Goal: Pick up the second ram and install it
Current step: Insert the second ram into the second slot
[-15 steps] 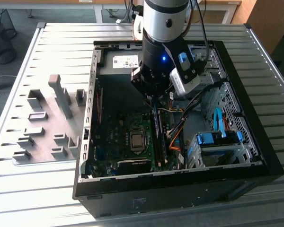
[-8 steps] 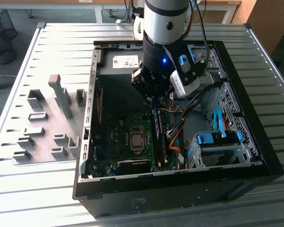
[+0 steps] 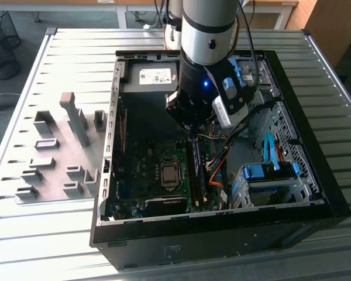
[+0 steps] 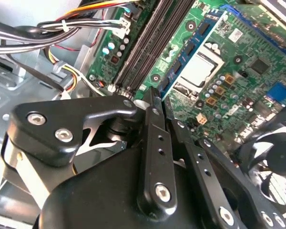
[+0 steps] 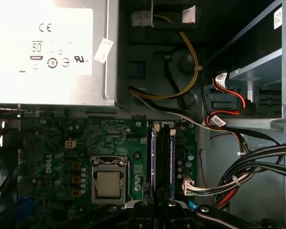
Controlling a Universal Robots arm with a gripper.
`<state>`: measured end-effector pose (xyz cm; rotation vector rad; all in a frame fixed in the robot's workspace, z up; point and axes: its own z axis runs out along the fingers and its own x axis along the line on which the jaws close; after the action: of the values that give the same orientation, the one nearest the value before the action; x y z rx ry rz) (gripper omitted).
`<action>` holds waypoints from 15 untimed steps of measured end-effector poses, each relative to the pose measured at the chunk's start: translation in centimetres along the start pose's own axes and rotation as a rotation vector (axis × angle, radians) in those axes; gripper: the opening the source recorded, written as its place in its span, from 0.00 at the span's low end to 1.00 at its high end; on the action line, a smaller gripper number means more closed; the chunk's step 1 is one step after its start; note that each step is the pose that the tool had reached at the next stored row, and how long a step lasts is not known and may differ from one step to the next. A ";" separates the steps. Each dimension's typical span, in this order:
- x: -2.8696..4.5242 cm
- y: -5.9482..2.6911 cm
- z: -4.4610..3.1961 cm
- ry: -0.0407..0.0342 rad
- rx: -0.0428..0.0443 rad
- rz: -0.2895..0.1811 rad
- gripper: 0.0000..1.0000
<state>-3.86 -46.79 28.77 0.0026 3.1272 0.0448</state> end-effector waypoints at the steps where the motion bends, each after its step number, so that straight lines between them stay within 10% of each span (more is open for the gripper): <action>1: -0.02 -0.01 0.19 -0.0002 0.0001 0.006 0.14; 15: -0.48 -0.18 2.74 0.0005 0.0001 0.007 0.14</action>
<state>-3.34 -46.89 26.03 0.0135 3.1278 0.0447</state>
